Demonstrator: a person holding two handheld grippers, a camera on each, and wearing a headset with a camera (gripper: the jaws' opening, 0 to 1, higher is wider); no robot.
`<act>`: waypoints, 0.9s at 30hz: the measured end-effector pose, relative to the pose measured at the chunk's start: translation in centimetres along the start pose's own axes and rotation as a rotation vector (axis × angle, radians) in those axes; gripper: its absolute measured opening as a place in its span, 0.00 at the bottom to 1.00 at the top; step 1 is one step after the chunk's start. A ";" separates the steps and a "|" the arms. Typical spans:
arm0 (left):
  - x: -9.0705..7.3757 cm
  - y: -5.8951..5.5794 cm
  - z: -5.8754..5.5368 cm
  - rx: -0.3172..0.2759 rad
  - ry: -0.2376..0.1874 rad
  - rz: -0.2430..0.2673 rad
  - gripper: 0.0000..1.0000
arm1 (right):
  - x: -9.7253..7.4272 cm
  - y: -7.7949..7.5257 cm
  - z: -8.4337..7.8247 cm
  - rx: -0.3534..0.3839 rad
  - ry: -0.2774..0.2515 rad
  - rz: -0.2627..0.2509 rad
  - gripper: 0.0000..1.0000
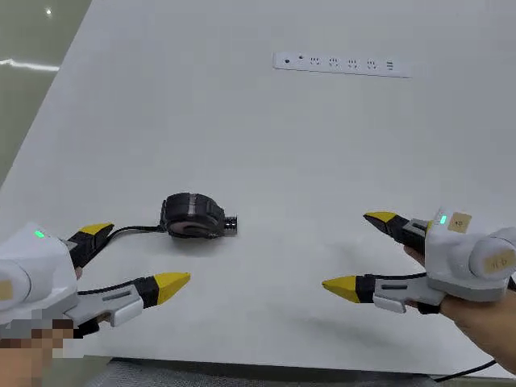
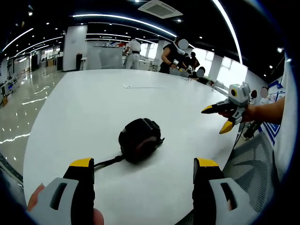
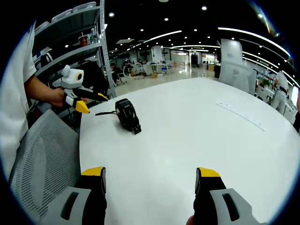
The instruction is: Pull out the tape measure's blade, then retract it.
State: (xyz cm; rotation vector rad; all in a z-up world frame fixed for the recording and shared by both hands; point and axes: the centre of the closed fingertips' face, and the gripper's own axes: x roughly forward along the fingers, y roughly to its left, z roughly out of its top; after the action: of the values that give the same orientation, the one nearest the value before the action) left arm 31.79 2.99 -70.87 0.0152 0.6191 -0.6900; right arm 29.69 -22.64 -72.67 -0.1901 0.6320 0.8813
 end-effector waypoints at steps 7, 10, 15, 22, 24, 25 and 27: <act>-0.4 -0.3 -0.2 0.004 0.006 -0.019 0.86 | -1.8 -0.2 -0.8 0.007 0.006 -0.033 0.78; -0.8 -0.1 -0.4 0.015 0.010 -0.019 0.87 | -2.6 -0.4 -1.1 0.019 -0.001 -0.046 0.79; -1.4 -0.1 -0.5 0.021 0.019 -0.038 0.88 | -3.4 -0.3 -1.7 0.030 0.006 -0.058 0.80; -1.9 0.3 -0.9 0.031 0.037 -0.041 0.87 | -4.1 -0.2 -2.3 0.062 0.003 -0.060 0.83; -2.0 0.4 -0.9 0.044 0.034 -0.030 0.88 | -4.5 -0.4 -2.5 0.064 0.001 -0.064 0.83; -2.1 0.3 -1.0 0.041 0.038 -0.037 0.87 | -4.6 -0.4 -2.6 0.068 0.001 -0.068 0.83; -2.1 0.4 -1.1 0.046 0.040 -0.033 0.88 | -4.8 -0.4 -2.6 0.070 0.002 -0.071 0.83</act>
State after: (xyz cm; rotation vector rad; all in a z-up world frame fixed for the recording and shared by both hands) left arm 30.18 4.84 -70.71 0.0622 0.6432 -0.7372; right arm 26.62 -27.12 -72.02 -0.1499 0.6533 0.7894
